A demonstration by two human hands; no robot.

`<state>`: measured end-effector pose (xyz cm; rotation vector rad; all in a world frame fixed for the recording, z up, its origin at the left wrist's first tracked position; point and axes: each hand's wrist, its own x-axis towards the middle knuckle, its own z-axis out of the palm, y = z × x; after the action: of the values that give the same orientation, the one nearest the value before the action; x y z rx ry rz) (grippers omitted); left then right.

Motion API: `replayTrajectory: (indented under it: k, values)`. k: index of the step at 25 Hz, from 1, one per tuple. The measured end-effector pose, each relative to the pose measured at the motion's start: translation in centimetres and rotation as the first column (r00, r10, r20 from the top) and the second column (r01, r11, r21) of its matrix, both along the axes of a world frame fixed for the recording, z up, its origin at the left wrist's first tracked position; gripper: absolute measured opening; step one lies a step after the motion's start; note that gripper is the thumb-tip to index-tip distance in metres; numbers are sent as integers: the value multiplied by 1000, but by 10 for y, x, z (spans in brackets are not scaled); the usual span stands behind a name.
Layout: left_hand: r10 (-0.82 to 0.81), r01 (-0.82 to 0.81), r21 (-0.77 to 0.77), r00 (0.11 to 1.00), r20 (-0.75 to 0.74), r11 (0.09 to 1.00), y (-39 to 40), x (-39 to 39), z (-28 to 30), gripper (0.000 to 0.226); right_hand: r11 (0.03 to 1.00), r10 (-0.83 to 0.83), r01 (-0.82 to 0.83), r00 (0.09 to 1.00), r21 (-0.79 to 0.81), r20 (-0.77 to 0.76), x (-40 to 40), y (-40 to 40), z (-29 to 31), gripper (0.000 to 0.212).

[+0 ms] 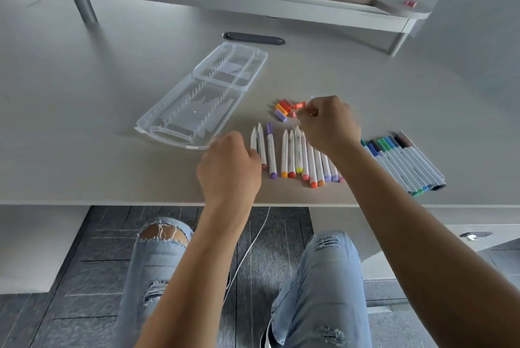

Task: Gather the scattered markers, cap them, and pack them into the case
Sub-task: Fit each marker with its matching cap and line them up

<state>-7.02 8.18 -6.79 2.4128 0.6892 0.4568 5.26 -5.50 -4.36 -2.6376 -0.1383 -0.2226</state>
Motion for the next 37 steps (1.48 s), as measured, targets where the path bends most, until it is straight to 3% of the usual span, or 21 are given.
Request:
replayTrajectory:
  k: [11, 16, 19, 21, 22, 23, 24, 25, 26, 27, 29, 33, 37]
  values:
    - [-7, 14, 124, 998, -59, 992, -5, 7, 3, 16, 989, -85, 90, 995, 115, -48, 27, -38, -5, 29]
    - [-42, 60, 174, 994, -103, 983, -9, 10, 5, 12, 998, 11, -11, 1000, 58, 3, 26, -46, -6, 27]
    - [-6, 3, 84, 999, 31, 996, -4, 12, 0, 14, 997, 42, -43, 999, 64, 15, 29, -47, -4, 29]
    - [18, 17, -142, 970, 241, 990, -3, 10, 1, 15, 997, 37, -38, 999, 74, 8, 33, -46, -5, 26]
    - [41, 83, -360, 945, 323, 929, -4, 11, 4, 14, 997, 35, -36, 999, 70, 7, 35, -45, -7, 24]
    - [76, 175, -613, 930, 360, 770, -8, 12, 10, 14, 997, 37, -38, 999, 62, 9, 37, -44, -8, 21]
    - [111, 237, -810, 932, 346, 537, -13, 13, 18, 14, 998, 46, -46, 999, 48, 8, 40, -42, -8, 18]
    - [117, 267, -911, 941, 316, 314, -16, 14, 24, 13, 998, 59, -59, 998, 31, 4, 41, -39, -9, 18]
    - [104, 273, -947, 950, 293, 170, -19, 15, 27, 12, 997, 75, -75, 997, 10, -7, 43, -37, -9, 19]
    - [90, 273, -957, 955, 282, 100, -21, 17, 29, 15, 996, 91, -91, 996, -7, -22, 44, -34, -10, 20]
    - [78, 272, -961, 958, 275, 53, -24, 20, 30, 20, 993, 111, -112, 993, -25, -44, 47, -32, -10, 21]
    - [79, 266, -962, 960, 269, 55, -27, 20, 28, 18, 994, 110, -110, 993, 5, -42, 50, -35, -14, 14]
    - [82, 262, -963, 960, 266, 57, -26, 20, 24, 14, 985, 167, -164, 985, 59, -49, 52, -48, -10, 26]
